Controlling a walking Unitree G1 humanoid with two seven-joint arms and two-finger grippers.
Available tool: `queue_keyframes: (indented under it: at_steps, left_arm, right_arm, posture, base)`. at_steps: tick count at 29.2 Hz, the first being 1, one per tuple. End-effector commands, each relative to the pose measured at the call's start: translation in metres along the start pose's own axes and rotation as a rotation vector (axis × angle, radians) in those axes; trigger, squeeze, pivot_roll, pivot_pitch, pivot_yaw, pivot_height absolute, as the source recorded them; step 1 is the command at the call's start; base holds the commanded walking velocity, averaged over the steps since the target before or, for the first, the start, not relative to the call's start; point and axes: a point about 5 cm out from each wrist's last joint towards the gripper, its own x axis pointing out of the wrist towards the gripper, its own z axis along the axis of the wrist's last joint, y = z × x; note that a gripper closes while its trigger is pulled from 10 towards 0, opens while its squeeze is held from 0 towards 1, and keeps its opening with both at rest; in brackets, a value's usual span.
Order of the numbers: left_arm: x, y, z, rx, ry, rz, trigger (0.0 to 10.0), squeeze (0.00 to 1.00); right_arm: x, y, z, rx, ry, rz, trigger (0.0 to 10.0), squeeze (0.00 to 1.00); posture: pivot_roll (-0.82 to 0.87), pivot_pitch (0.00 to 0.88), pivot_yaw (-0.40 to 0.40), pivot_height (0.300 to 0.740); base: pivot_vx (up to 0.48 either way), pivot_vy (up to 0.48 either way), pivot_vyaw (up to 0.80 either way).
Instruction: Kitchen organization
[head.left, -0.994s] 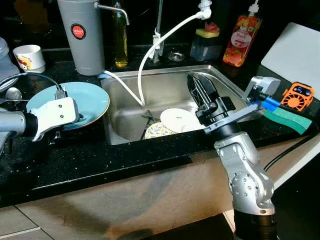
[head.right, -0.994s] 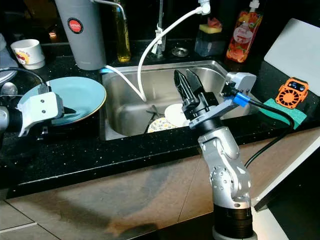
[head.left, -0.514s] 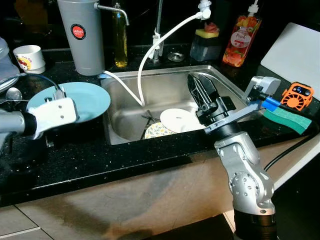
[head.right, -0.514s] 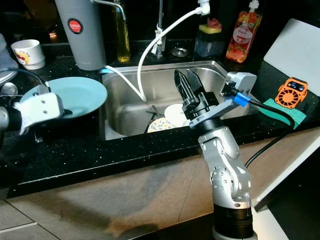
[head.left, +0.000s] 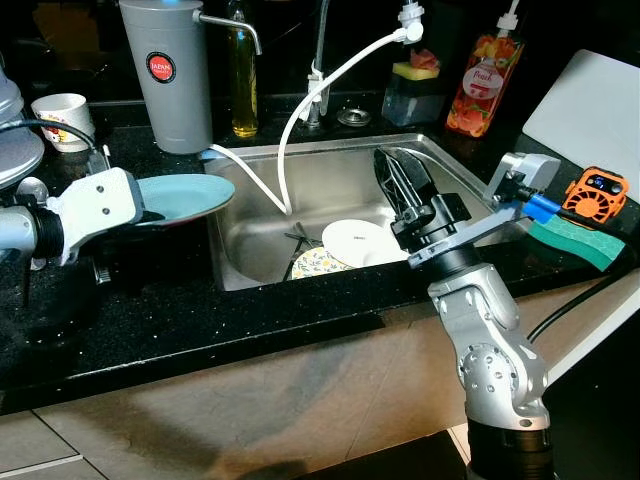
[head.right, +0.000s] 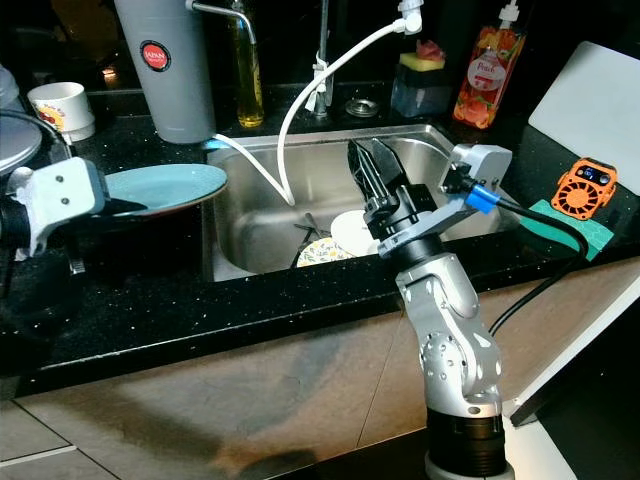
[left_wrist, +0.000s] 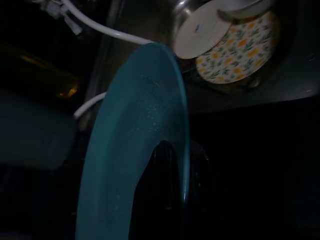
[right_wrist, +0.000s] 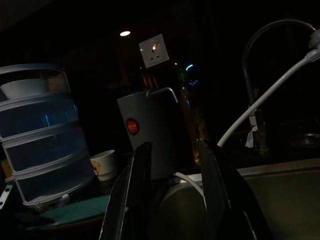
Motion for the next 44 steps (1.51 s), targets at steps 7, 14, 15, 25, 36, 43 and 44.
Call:
queue_keyframes:
  at_steps: [7,14,15,25,36,43,44]
  left_arm:
    - [0.007,0.03,0.02,0.256,0.021,0.33,10.0,0.0]
    - [0.025,0.03,0.063,0.614,-0.124,0.557,10.0,0.0]
    - [0.025,0.03,0.063,0.614,-0.124,0.557,10.0,0.0]
    - [0.051,-0.01,0.069,0.659,-0.24,0.45,10.0,0.0]
    - [0.035,-0.035,0.017,0.566,-0.023,0.305,10.0,0.0]
    - [0.041,-0.064,-0.003,0.346,0.025,0.294,10.0,0.29]
    - [0.043,-0.069,-0.006,0.325,0.034,0.272,10.0,1.0]
  right_arm:
    - [0.002,0.001,-0.003,0.005,0.015,0.014,10.0,0.0]
    - [0.01,0.0,-0.007,0.025,0.029,-0.01,10.0,0.0]
    - [0.01,0.0,-0.007,0.025,0.029,-0.01,10.0,0.0]
    - [0.031,0.004,-0.04,0.156,0.151,-0.125,10.0,0.0]
    - [0.045,0.021,-0.058,0.327,0.235,-0.017,10.0,0.0]
    - [0.042,0.021,-0.061,0.324,0.243,-0.021,10.0,0.0]
    - [0.042,0.02,-0.06,0.324,0.242,-0.02,10.0,0.0]
  posture:
    - [0.12,0.0,-0.037,0.74]
    - [0.11,0.0,-0.036,0.74]
    - [0.11,0.0,-0.036,0.74]
    - [0.13,0.0,-0.044,0.74]
    - [0.16,0.0,-0.046,0.74]
    - [0.16,0.0,-0.053,0.74]
    - [0.16,0.0,-0.053,0.74]
  base:
    - [0.0,0.0,0.0]
    - [0.0,0.0,0.0]
    - [0.0,0.0,0.0]
    - [0.0,0.0,0.0]
    - [0.0,0.0,0.0]
    - [0.0,0.0,0.0]
    - [0.0,0.0,0.0]
